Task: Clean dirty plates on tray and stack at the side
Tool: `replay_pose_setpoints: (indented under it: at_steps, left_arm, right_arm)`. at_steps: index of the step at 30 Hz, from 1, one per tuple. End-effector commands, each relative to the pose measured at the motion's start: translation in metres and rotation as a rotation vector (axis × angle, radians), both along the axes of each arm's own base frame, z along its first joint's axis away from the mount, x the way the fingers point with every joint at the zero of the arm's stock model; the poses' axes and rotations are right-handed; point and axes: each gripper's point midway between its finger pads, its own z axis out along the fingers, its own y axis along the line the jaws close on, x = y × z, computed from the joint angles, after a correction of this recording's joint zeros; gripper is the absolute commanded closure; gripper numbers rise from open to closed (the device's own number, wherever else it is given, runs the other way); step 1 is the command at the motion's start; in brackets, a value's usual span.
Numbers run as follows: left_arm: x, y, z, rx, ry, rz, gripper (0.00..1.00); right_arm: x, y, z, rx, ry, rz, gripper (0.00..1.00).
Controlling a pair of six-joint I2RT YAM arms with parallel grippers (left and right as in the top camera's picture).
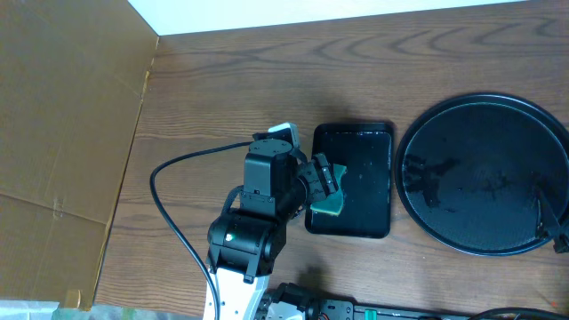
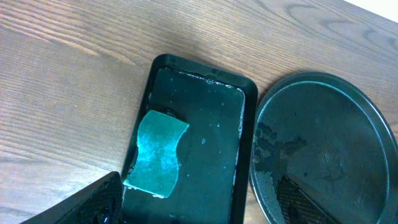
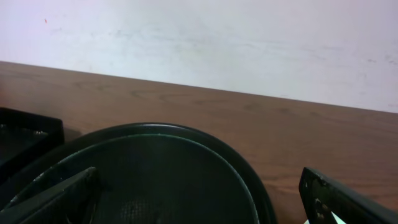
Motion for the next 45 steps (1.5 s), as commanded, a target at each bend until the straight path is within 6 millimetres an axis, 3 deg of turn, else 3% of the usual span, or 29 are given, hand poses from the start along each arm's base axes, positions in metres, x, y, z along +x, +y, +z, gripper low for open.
replay_pose_setpoints:
  at_steps: [1, 10, 17, 22, 34, 45]
  left_arm:
    - [0.002, 0.001, 0.008, 0.001, -0.019, 0.006, 0.20]
    - [-0.006, 0.004, 0.007, 0.009, -0.023, 0.007, 0.20]
    - [-0.034, 0.046, 0.041, 0.069, -0.334, 0.125, 0.20]
    - [-0.044, 0.062, 0.040, 0.130, -0.524, 0.166, 0.20]
    - [-0.029, 0.064, -0.021, 0.087, -0.771, 0.204, 0.20]
    - [-0.009, 0.064, -0.093, 0.027, -0.703, 0.233, 0.20]
  right_arm:
    - [0.000, -0.003, 0.000, 0.012, 0.003, -0.016, 0.01]
    - [0.000, -0.003, 0.000, 0.012, 0.003, -0.016, 0.01]
    - [0.000, -0.003, 0.000, 0.012, 0.003, -0.016, 0.01]
    - [0.000, -0.003, 0.000, 0.012, 0.003, -0.016, 0.01]
    - [0.000, -0.003, 0.000, 0.012, 0.003, -0.016, 0.01]
    - [0.000, -0.003, -0.001, 0.012, 0.004, -0.016, 0.01]
